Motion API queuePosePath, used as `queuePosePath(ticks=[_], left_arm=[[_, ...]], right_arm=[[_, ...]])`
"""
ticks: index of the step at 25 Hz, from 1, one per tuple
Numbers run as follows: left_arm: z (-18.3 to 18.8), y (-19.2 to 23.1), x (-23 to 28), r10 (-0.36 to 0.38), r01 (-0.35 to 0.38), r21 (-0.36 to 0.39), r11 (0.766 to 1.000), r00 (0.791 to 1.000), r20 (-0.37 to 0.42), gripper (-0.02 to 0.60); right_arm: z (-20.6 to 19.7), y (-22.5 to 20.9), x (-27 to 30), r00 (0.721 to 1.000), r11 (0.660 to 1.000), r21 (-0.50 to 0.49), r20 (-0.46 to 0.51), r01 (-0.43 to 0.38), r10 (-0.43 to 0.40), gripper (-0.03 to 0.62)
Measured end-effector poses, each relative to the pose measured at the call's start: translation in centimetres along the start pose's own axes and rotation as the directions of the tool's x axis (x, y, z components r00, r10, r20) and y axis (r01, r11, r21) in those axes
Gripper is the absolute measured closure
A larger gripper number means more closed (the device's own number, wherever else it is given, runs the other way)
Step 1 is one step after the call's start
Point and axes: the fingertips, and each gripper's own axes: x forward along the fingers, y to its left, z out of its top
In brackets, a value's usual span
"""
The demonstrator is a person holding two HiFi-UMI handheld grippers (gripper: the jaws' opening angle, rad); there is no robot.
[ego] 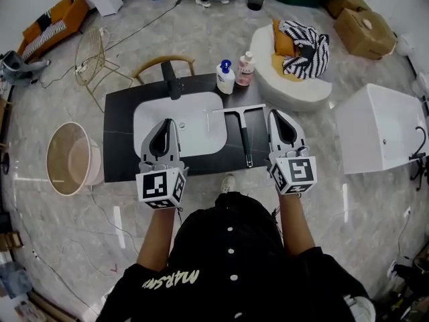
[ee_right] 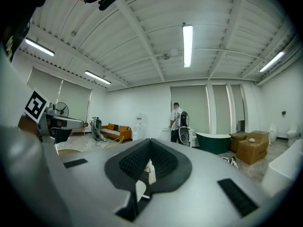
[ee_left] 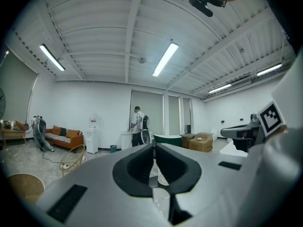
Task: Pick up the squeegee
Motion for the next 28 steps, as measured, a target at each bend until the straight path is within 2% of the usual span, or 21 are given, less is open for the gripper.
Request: queuePosePath(ticks=[8,20,24,28], left_arm=[[-0.6,0.0,3.6,0.025,-0.025,-0.009,1.000,0.999,-0.034,0.560],[-1.6,0.5,6.9,-0.048,0.047,-0.014,0.999,0.996,-0.079,0.560],[-3.0,0.8,7.7,-0.069,0.066,-0.030,0.997,0.992,-0.108,0.560],[-5.2,1.0,8.2,-0.088,0.080,-0.054,0.995,0.984,-0.154,0.560]], right_arm=[[-0.2,-2.4,4.4,0.999,0.999,0.002,-0.028,-0.039,0.039,0.597],[-3.0,-2.8,7.2,0.993,1.000,0.018,-0.115,-0.009,0.011,0.597],[-6.0,-2.8,8.3,0.983,1.000,0.030,-0.185,0.010,-0.005,0.597],[-11.9,-2.3,9.6,0.952,0.999,0.041,-0.308,0.018,-0.004,0.597]])
